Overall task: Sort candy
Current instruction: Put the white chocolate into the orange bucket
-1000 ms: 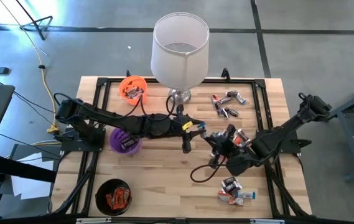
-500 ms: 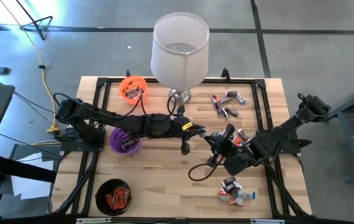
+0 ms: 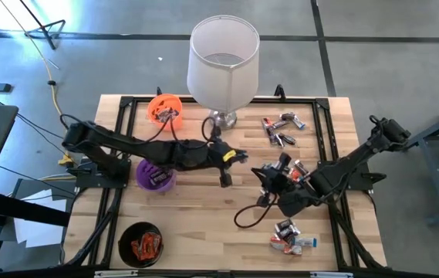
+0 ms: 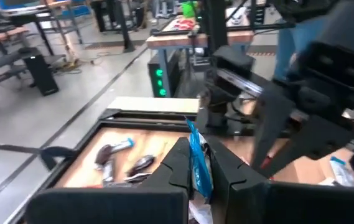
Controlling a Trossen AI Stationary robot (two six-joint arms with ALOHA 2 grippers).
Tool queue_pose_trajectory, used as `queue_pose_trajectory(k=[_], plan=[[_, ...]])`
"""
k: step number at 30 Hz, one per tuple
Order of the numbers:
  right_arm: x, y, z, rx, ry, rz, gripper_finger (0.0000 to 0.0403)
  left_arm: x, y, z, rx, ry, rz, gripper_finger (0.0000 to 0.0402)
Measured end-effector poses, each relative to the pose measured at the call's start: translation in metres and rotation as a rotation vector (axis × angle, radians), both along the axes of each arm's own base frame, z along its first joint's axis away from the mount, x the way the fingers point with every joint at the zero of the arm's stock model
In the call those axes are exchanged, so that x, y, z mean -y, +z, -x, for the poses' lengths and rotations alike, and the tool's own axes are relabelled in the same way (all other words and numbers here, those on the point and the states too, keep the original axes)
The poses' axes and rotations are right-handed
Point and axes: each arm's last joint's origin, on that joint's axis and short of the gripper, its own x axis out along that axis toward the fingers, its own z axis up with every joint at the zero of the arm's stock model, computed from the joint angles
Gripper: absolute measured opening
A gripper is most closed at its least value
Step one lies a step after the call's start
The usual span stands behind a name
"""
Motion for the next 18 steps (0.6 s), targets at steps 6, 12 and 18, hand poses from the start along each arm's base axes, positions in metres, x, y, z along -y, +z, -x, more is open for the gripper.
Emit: queue_pose_trajectory(k=[6, 12, 18], plan=[[0.000, 0.000, 0.000, -0.017, 0.006, 0.020, 0.0017, -0.003, 0.010, 0.015, -0.047, 0.031, -0.022, 0.0003], [0.002, 0.001, 0.003, -0.022, -0.004, 0.037, 0.0071, -0.017, 0.018, 0.054, -0.226, 0.331, -0.121, 0.0003], [0.010, 0.002, 0.015, -0.030, -0.048, -0.036, 0.0091, -0.035, 0.034, 0.117, -0.338, 0.599, -0.151, 0.0003]])
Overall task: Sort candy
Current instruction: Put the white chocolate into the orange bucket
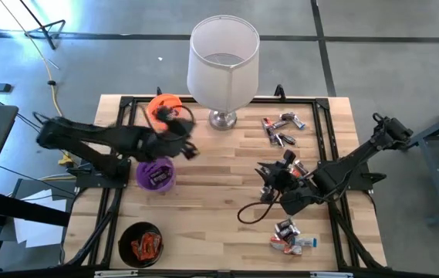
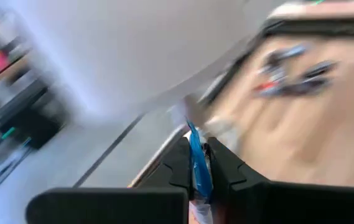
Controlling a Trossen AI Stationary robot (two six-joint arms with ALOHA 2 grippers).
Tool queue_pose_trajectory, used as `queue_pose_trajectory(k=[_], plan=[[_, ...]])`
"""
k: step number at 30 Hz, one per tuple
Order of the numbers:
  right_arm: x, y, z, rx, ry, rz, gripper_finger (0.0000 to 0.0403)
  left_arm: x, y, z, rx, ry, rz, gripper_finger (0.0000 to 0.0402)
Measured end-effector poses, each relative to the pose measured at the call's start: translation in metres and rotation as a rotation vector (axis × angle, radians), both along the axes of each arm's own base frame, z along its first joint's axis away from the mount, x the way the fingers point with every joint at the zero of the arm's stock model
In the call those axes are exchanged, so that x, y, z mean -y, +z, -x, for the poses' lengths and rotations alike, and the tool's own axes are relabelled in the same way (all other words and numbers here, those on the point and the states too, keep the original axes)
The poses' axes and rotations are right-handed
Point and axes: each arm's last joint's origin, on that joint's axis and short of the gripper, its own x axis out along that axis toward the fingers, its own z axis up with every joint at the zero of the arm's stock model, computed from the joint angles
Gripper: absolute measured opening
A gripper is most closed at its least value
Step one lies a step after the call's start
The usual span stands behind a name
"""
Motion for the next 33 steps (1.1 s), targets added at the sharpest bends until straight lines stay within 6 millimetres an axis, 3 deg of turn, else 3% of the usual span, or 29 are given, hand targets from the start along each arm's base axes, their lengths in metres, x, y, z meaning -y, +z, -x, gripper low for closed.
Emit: queue_pose_trajectory(k=[6, 11, 18, 24, 29, 33], plan=[[0.008, -0.008, 0.013, -0.030, -0.092, -0.124, 0.0090, -0.021, 0.010, 0.068, 0.012, 0.264, 0.009, 0.0003], [0.015, -0.013, 0.019, -0.062, -0.163, -0.199, 0.0089, -0.037, 0.010, 0.096, 0.066, 0.387, -0.020, 0.0003], [0.022, -0.015, 0.018, -0.081, -0.202, -0.242, 0.0089, -0.071, -0.021, 0.102, 0.059, 0.371, 0.036, 0.0003], [0.027, -0.016, 0.016, -0.110, -0.211, -0.279, 0.0089, -0.121, -0.032, 0.101, 0.209, 0.250, 0.085, 0.0003], [0.027, -0.017, 0.016, -0.135, -0.206, -0.300, 0.0089, -0.161, -0.060, 0.107, 0.199, 0.299, 0.264, 0.0003], [0.028, -0.018, 0.018, -0.157, -0.207, -0.298, 0.0089, -0.178, -0.076, 0.103, 0.226, 0.235, 0.422, 0.0025]])
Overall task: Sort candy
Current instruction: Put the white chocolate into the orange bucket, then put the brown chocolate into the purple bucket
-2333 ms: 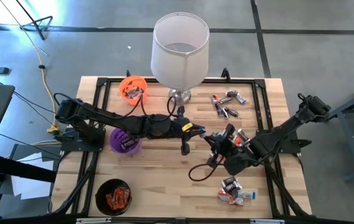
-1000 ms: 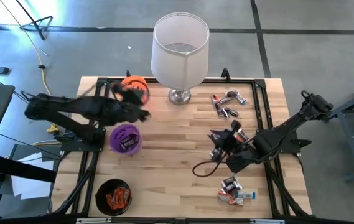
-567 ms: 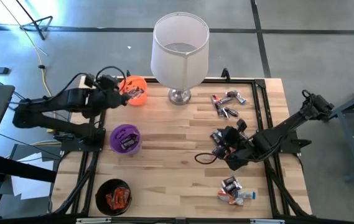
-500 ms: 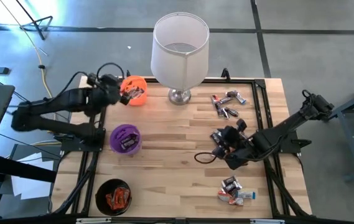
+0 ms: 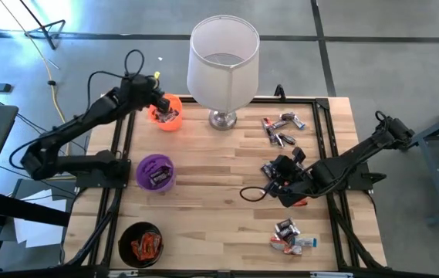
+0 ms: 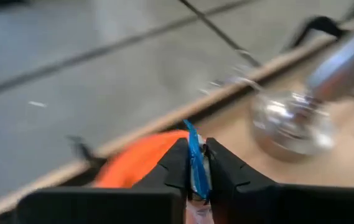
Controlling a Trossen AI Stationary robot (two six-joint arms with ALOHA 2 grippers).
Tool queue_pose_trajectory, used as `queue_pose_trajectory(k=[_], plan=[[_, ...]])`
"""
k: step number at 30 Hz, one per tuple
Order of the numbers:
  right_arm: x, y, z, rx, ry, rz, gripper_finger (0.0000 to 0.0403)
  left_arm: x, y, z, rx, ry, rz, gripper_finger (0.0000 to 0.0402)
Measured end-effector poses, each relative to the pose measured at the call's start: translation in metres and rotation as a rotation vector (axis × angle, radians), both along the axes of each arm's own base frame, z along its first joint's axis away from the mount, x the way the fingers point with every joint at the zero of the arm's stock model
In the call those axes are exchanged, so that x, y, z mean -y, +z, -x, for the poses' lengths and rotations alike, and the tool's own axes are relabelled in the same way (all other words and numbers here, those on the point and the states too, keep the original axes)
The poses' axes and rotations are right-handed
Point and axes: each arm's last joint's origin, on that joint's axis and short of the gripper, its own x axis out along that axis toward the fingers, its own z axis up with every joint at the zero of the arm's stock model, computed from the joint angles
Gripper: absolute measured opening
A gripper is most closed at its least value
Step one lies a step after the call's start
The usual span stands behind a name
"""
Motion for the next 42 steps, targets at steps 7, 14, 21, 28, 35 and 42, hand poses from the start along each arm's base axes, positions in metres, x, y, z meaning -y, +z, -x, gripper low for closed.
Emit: queue_pose_trajectory(k=[7, 14, 21, 28, 35, 42], plan=[[0.000, 0.000, 0.000, -0.008, 0.002, -0.003, 0.0089, -0.002, -0.014, -0.007, -0.062, -0.094, 0.074, 0.0083], [0.000, -0.001, 0.001, -0.029, 0.009, -0.024, 0.0089, -0.002, -0.013, -0.005, -0.100, -0.056, 0.075, 0.0117], [-0.003, -0.006, 0.005, -0.078, -0.032, -0.243, 0.0089, 0.040, -0.008, -0.037, 0.166, -0.486, 0.364, 0.0121], [-0.014, -0.010, 0.012, -0.135, -0.042, -0.392, 0.0089, 0.132, 0.001, -0.086, 0.218, -0.796, 0.325, 0.0122], [-0.009, -0.015, 0.035, -0.332, -0.135, -0.354, 0.0089, 0.200, -0.004, -0.099, 0.188, -0.768, 0.168, 0.0122], [0.020, -0.013, 0.046, -0.546, -0.186, -0.159, 0.0089, 0.225, -0.021, -0.112, 0.147, -0.700, 0.107, 0.0122]])
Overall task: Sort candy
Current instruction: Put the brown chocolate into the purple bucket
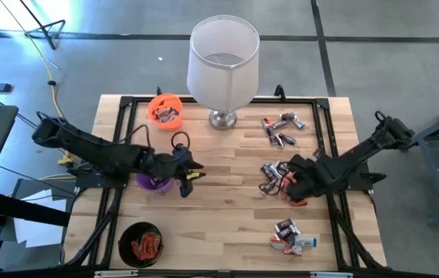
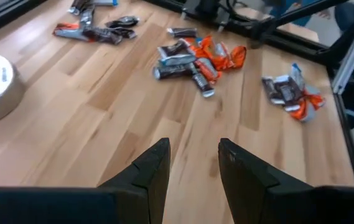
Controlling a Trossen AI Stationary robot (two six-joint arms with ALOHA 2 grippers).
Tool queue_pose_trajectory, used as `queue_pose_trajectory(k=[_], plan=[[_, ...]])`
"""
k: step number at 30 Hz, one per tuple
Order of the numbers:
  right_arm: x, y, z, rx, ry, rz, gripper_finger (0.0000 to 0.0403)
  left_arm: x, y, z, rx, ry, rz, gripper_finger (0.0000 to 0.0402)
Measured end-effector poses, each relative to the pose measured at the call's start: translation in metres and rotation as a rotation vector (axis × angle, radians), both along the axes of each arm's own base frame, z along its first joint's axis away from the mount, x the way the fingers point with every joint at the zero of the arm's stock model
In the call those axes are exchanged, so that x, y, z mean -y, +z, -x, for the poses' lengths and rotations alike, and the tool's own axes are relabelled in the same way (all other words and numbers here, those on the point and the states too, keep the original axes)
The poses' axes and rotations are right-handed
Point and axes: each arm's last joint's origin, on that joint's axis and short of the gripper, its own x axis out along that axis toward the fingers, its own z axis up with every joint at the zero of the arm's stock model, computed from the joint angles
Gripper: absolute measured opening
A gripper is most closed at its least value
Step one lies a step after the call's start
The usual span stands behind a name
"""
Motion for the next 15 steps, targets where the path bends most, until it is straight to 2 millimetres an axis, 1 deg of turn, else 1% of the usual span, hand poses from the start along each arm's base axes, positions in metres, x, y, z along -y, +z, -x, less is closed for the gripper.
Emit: queue_pose_trajectory(k=[4, 7, 9, 11, 15], plan=[[0.024, 0.000, -0.008, -0.067, 0.014, 0.022, 0.0089, 0.006, -0.004, -0.009, 0.032, -0.019, 0.009, 0.0122], [0.048, -0.006, -0.011, -0.147, -0.003, 0.013, 0.0090, 0.009, -0.008, -0.011, 0.020, -0.041, -0.010, 0.0122], [0.065, -0.013, -0.011, -0.196, -0.027, -0.010, 0.0093, 0.011, -0.009, -0.011, 0.012, -0.048, -0.013, 0.0122], [0.082, -0.023, -0.011, -0.215, -0.042, -0.076, 0.0096, 0.013, -0.009, -0.011, 0.014, -0.058, -0.018, 0.0122], [0.113, -0.041, -0.009, -0.174, -0.046, -0.180, 0.0103, 0.015, -0.008, -0.009, 0.013, -0.078, -0.038, 0.0122]])
